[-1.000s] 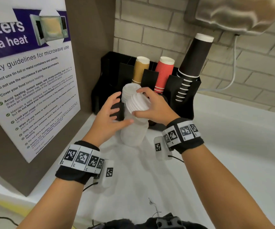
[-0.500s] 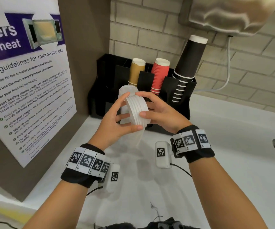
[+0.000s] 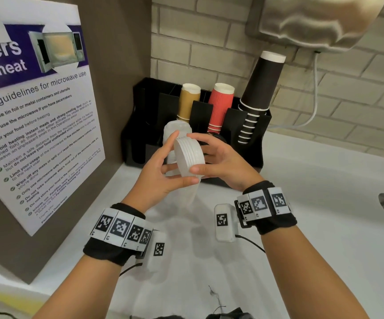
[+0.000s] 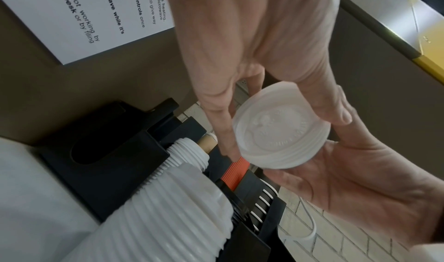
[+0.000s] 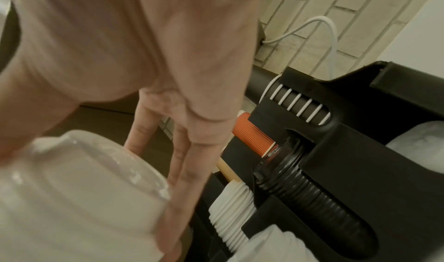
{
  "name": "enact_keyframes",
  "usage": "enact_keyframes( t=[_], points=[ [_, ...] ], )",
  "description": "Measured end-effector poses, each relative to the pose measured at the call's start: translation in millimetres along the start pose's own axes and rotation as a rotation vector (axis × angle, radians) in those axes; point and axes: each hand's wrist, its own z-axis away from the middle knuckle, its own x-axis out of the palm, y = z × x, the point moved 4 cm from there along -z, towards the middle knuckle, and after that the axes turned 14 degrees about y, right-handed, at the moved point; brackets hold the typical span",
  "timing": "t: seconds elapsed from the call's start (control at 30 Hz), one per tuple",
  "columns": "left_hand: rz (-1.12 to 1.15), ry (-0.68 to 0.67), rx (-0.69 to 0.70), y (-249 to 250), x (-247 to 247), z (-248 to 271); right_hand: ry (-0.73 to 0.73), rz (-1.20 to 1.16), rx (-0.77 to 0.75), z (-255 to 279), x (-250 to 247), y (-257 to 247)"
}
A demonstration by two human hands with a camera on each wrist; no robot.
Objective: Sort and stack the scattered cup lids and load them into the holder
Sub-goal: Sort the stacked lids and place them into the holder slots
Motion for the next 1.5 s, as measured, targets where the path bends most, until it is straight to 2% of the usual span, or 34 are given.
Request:
enact_keyframes(
  t=[0.33, 0.63, 0.7, 0.8, 0.87, 0.93, 1.03, 1.23, 1.5],
  points=[
    [0.041, 0.002, -0.006, 4.2, 2.6, 1.7, 0.059, 0.156, -0.108, -0.7, 1.9, -5.9],
    [0.053, 0.009, -0.019, 6.8, 3.8, 3.7, 0.098, 0.154, -0.159, -1.0, -2.9, -6.3],
    [0.043, 0.054, -0.032, 7.4, -1.5, 4.3, 0.167, 0.122, -0.173, -5.8, -19.0, -9.6],
    [-0.03, 0.154, -0.009, 9.7, -15.4, 4.0, 0.409, 0.16, -0.215, -18.3, -66.0, -11.4],
    [-0.068, 0.205, 0.019, 10.7, -25.6, 3.8, 0.536, 0.27, -0.183, -26.2, -101.5, -3.0],
    [-0.116, 0.237, 0.035, 9.5, -34.0, 3.8, 0.583, 0.454, -0.105, -32.6, -129.5, 13.5],
    [-0.159, 0.261, 0.035, 6.3, -41.0, 4.3, 0.541, 0.682, -0.039, -39.9, -146.2, 38.1],
    [-0.186, 0.254, 0.047, 3.7, -42.3, 3.3, 0.299, 1.097, 0.012, -51.6, -133.3, 61.2],
    [-0.18, 0.243, 0.053, 4.4, -42.1, 1.9, 0.216, 1.282, 0.054, -56.7, -122.9, 61.5]
  ],
)
